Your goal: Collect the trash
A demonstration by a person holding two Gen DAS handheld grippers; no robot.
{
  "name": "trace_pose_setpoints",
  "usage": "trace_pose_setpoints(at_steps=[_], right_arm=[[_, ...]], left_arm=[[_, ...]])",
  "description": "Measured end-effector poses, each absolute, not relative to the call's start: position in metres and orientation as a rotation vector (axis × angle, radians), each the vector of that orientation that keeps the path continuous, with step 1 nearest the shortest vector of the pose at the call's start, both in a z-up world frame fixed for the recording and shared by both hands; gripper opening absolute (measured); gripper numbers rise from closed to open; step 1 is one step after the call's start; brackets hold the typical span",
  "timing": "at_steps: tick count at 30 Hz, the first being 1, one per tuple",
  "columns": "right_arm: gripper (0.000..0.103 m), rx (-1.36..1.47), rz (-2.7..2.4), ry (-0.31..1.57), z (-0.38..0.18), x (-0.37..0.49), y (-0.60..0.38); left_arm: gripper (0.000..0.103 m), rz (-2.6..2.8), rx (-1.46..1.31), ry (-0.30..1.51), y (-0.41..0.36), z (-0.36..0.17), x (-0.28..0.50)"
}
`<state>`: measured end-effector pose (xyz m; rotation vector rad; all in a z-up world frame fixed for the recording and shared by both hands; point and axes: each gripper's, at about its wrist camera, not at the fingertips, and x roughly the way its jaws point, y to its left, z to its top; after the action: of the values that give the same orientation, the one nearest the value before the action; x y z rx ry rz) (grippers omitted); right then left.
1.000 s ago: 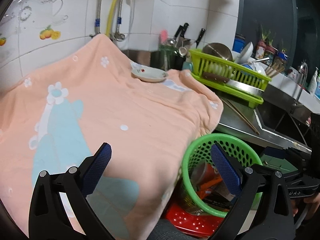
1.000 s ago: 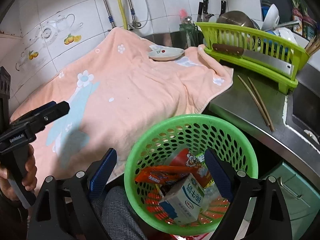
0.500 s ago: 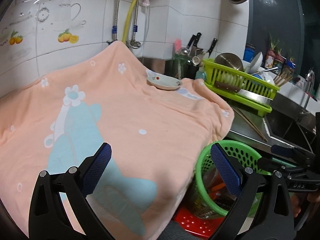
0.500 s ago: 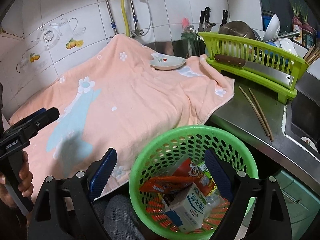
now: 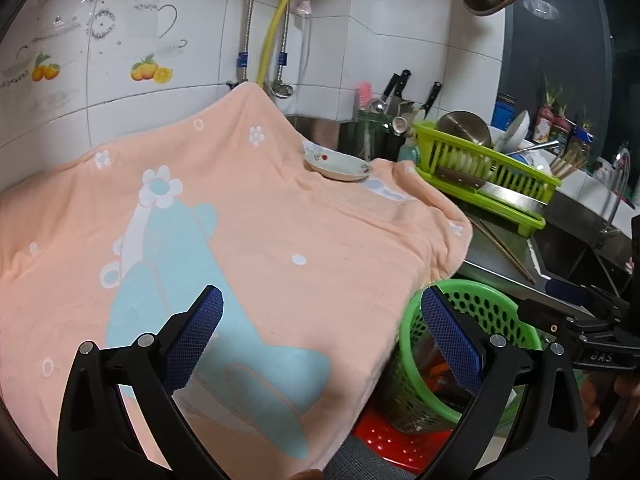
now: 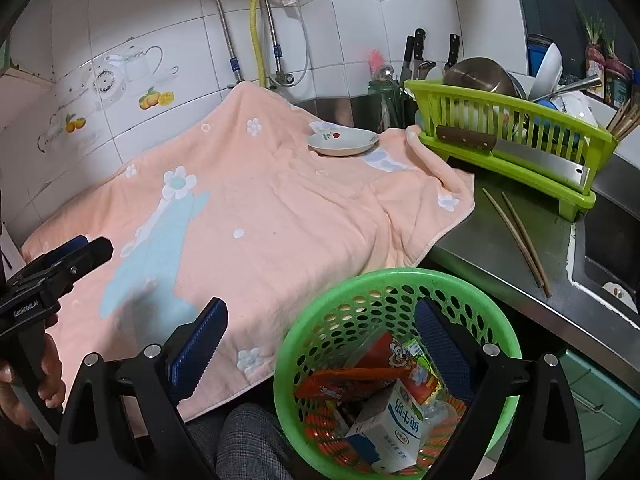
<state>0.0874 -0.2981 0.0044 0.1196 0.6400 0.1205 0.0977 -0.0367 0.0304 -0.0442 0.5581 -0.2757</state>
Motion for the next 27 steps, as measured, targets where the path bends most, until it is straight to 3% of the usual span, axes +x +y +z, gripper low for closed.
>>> trace_pose_setpoints(at_steps=[27], right_arm=[[0.095,0.077,0.101,0.582,0.015,0.070,-0.287]], left_arm=[[0.098,-0.240,-0.055,0.539,-0.028,0.032,0.087]])
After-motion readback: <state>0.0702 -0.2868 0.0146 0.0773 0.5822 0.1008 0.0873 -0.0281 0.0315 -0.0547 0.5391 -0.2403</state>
